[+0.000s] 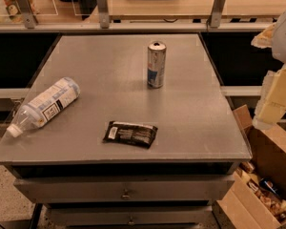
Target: Move redbull can near blue plastic bottle
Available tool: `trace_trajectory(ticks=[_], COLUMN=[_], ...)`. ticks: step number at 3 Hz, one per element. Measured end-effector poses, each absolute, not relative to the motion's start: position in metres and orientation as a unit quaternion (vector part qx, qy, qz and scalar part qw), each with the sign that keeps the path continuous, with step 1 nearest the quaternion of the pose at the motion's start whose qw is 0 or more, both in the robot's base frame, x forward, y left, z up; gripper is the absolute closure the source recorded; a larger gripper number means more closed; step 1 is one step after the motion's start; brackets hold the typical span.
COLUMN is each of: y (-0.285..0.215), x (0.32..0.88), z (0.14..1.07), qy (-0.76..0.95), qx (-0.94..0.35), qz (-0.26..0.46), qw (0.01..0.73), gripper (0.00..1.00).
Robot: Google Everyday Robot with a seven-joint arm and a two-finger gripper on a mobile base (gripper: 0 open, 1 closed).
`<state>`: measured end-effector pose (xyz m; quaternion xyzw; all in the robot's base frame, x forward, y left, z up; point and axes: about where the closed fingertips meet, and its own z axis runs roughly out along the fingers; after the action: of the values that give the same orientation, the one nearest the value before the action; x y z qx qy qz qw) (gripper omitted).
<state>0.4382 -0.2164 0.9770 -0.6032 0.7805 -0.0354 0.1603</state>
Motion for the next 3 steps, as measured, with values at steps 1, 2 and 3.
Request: trace_trajectory(ticks=[1, 2, 3], y=[-0.216, -0.198, -0.166], x=[0.438, 0.454, 0.488], z=[0.977, 0.975, 0.968], qy=[0.781, 0.771, 0.758], qx=[-0.603, -0.608, -0.608], qz=[-0.035, -0.028, 0.003], qw=[0.160, 0.186, 0.234], gripper=[0.00, 0.00, 0.00])
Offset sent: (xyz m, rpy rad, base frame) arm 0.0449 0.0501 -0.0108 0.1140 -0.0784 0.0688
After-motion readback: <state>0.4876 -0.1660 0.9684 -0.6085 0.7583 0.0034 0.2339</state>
